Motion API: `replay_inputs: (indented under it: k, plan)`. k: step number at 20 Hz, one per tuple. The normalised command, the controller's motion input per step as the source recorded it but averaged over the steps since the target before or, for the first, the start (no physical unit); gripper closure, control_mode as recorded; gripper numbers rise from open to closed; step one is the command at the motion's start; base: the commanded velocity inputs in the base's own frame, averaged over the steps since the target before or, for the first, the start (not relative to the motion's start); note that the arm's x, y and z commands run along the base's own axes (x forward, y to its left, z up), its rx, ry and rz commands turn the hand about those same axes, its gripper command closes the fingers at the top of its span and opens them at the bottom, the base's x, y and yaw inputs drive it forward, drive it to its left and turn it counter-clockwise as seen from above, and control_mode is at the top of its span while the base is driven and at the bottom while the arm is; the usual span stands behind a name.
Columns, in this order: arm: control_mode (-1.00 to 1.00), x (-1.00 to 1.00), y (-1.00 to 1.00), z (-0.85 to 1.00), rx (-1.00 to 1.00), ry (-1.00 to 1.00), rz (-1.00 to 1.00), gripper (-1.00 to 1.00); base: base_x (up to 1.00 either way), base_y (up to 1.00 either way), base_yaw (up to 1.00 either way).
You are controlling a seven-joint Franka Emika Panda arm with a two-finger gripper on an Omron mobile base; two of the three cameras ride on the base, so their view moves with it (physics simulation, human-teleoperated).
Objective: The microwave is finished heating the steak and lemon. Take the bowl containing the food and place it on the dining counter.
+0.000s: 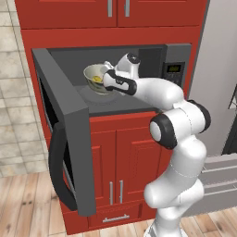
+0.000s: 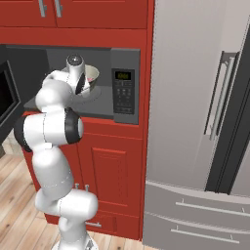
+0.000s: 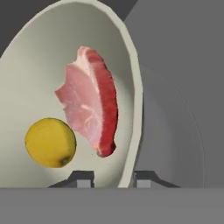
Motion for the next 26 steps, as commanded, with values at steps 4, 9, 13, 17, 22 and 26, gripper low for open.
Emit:
replay_inputs:
  k: [4, 9, 13, 17, 22, 26]
  plan:
    - [-1.00, -0.26, -0.06, 0.00, 0.00, -0.03, 0.00, 1.00, 0.00, 0.00, 0.00]
    - [-1.00, -0.62, -0.18, 0.00, 0.01, -0.12, 0.00, 1.00, 0.00, 0.00, 0.00]
    - [-1.00, -0.97, -0.31, 0.02, 0.03, -0.19, 0.00, 1.00, 0.00, 0.00, 0.00]
    - [-1.00, -1.00, -0.36, 0.27, 0.01, -0.08, 0.03, 1.00, 0.00, 0.00, 0.00]
    - [-1.00, -1.00, -0.33, 0.49, 0.00, 0.03, 0.07, 1.00, 0.00, 0.00, 0.00]
    - [-1.00, -1.00, -0.27, 0.51, -0.01, 0.11, 0.13, 1.00, 0.00, 0.00, 0.00]
